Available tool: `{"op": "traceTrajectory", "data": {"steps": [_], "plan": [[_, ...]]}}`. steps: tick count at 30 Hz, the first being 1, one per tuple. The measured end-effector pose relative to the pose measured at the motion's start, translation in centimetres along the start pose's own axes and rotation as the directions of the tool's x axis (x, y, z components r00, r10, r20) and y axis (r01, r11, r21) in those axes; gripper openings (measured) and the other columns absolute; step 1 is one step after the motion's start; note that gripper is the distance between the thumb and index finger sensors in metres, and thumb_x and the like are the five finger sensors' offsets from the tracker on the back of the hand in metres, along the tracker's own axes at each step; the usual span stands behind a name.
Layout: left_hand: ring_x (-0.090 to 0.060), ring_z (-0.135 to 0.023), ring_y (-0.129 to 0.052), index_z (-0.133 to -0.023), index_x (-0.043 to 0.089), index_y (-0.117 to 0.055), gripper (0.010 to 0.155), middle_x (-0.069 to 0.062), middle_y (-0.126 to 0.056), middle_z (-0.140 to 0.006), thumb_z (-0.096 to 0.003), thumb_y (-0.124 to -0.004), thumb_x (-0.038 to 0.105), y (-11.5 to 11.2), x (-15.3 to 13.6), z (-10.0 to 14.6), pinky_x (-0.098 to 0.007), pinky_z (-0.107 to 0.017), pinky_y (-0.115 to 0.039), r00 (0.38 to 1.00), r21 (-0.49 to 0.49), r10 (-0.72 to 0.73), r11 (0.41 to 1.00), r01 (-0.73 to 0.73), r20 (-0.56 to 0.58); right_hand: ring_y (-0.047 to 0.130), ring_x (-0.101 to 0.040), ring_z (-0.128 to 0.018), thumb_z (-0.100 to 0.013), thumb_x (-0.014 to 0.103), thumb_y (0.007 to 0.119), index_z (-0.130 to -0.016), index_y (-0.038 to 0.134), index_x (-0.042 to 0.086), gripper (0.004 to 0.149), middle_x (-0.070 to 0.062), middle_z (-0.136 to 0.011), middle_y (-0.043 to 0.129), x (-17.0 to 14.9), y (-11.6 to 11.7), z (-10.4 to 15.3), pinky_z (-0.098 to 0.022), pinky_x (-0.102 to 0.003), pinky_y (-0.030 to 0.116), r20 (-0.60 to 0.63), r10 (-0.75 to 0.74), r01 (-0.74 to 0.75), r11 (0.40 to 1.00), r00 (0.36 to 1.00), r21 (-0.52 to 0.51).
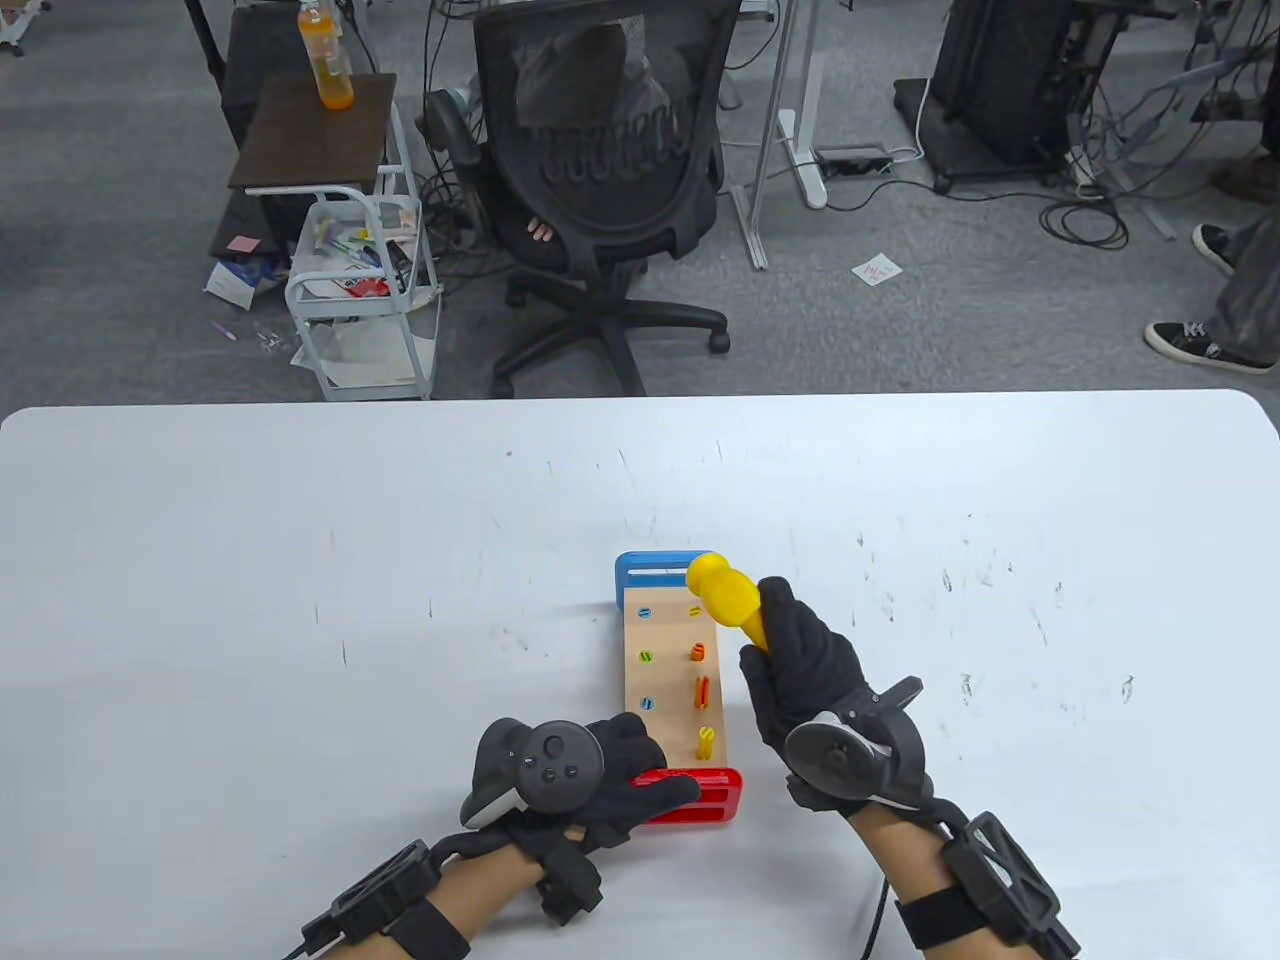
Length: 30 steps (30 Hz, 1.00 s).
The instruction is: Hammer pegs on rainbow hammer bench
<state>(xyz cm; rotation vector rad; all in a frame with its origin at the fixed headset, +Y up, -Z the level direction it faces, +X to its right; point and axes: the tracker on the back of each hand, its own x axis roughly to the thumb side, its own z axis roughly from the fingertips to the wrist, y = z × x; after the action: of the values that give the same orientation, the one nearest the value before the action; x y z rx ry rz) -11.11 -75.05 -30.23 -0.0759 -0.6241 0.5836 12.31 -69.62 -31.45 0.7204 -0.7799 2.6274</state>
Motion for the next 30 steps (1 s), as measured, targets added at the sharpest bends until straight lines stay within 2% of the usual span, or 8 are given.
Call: {"op": "traceTrajectory", "data": {"steps": [2, 3, 6, 10, 19, 22, 25, 30], "plan": [[-0.028, -0.055, -0.096, -0.059, 0.026, -0.092, 0.06, 0.0, -0.083, -0.072, -0.046, -0.064, 0.077, 0.0, 0.0, 0.0, -0.06, -0.063, -0.077, 1.0, 0.0, 0.001, 1.0, -0.001, 0.0, 0.1, -0.023, -0.035, -0.061, 0.029, 0.064, -0.112, 0.049, -0.007, 0.064, -0.027, -0.081, 0.09, -0.1, 2.8, -1.1, -0.035, -0.051, 0.089, -0.047, 0.091, -0.055, 0.864, 0.995, 0.501], [-0.028, -0.055, -0.096, -0.059, 0.027, -0.092, 0.06, -0.001, -0.083, -0.072, -0.0459, -0.064, 0.078, 0.0, 0.0, 0.0, -0.06, -0.063, -0.077, 1.0, 0.0, 0.001, 1.0, -0.001, -0.002, 0.096, -0.01, -0.041, -0.063, 0.037, 0.049, -0.112, 0.024, -0.002, 0.067, -0.016, -0.093, 0.077, -0.4, 2.3, -1.0, -0.043, -0.039, 0.09, -0.14, 0.221, -0.052, 0.686, 0.965, 0.726], [-0.028, -0.055, -0.096, -0.059, 0.026, -0.092, 0.06, 0.0, -0.083, -0.072, -0.0459, -0.064, 0.078, 0.0, 0.0, 0.0, -0.06, -0.063, -0.077, 1.0, 0.0, -0.001, 1.0, 0.001, -0.001, 0.098, -0.023, -0.042, -0.06, 0.032, 0.059, -0.113, 0.043, 0.0, 0.064, -0.022, -0.086, 0.085, 0.0, 0.4, -0.8, -0.043, -0.05, 0.087, -0.104, 0.028, -0.013, 0.99, 0.994, 0.142], [-0.028, -0.055, -0.096, -0.059, 0.027, -0.092, 0.06, -0.001, -0.083, -0.072, -0.0458, -0.064, 0.078, 0.0, -0.1, 0.0, -0.06, -0.063, -0.077, 1.0, 0.002, 0.002, 1.0, -0.002, -0.001, 0.094, -0.031, -0.058, -0.061, 0.029, 0.054, -0.112, 0.024, -0.002, 0.067, -0.025, -0.097, 0.07, -0.1, -1.4, -0.8, -0.053, -0.057, 0.08, -0.064, -0.021, 0.02, 1.0, 0.998, -0.02], [-0.028, -0.055, -0.096, -0.059, 0.026, -0.092, 0.06, -0.001, -0.083, -0.072, -0.0459, -0.064, 0.077, 0.0, -0.1, 0.1, -0.06, -0.063, -0.077, 1.0, 0.004, 0.004, 1.0, -0.004, 0.0, 0.093, -0.029, -0.058, -0.061, 0.029, 0.053, -0.112, 0.022, -0.001, 0.067, -0.026, -0.097, 0.069, -0.3, 0.7, -0.3, -0.054, -0.056, 0.08, -0.039, -0.014, 0.017, 0.998, 0.999, 0.062], [-0.028, -0.055, -0.096, -0.059, 0.026, -0.092, 0.06, 0.002, -0.083, -0.072, -0.0458, -0.064, 0.078, 0.0, -0.1, 0.1, -0.06, -0.063, -0.077, 1.0, 0.002, 0.005, 1.0, -0.005, 0.001, 0.095, -0.014, -0.045, -0.064, 0.037, 0.049, -0.113, 0.026, 0.0, 0.066, -0.017, -0.092, 0.078, -0.4, 1.8, -1.5, -0.048, -0.043, 0.087, -0.236, 0.136, 0.075, 0.7, 0.962, 0.71], [-0.028, -0.055, -0.096, -0.059, 0.026, -0.092, 0.06, 0.002, -0.083, -0.072, -0.0459, -0.064, 0.078, 0.0, -0.1, 0.0, -0.06, -0.063, -0.077, 1.0, 0.002, 0.008, 1.0, -0.008, 0.0, 0.099, -0.022, -0.041, -0.061, 0.034, 0.059, -0.112, 0.047, 0.001, 0.063, -0.02, -0.083, 0.087, 0.2, 0.8, -1.1, -0.042, -0.05, 0.087, -0.101, 0.016, 0.001, 0.986, 0.995, 0.169], [-0.028, -0.055, -0.096, -0.059, 0.026, -0.092, 0.06, -0.001, -0.083, -0.072, -0.0457, -0.064, 0.078, -0.1, -0.1, 0.0, -0.06, -0.063, -0.077, 1.0, 0.005, 0.007, 1.0, -0.007, -0.002, 0.092, -0.033, -0.063, -0.061, 0.029, 0.053, -0.112, 0.019, -0.002, 0.068, -0.025, -0.099, 0.066, 0.5, -0.2, -0.8, -0.056, -0.058, 0.078, -0.032, -0.022, 0.022, 1.0, 0.999, -0.006]]}}
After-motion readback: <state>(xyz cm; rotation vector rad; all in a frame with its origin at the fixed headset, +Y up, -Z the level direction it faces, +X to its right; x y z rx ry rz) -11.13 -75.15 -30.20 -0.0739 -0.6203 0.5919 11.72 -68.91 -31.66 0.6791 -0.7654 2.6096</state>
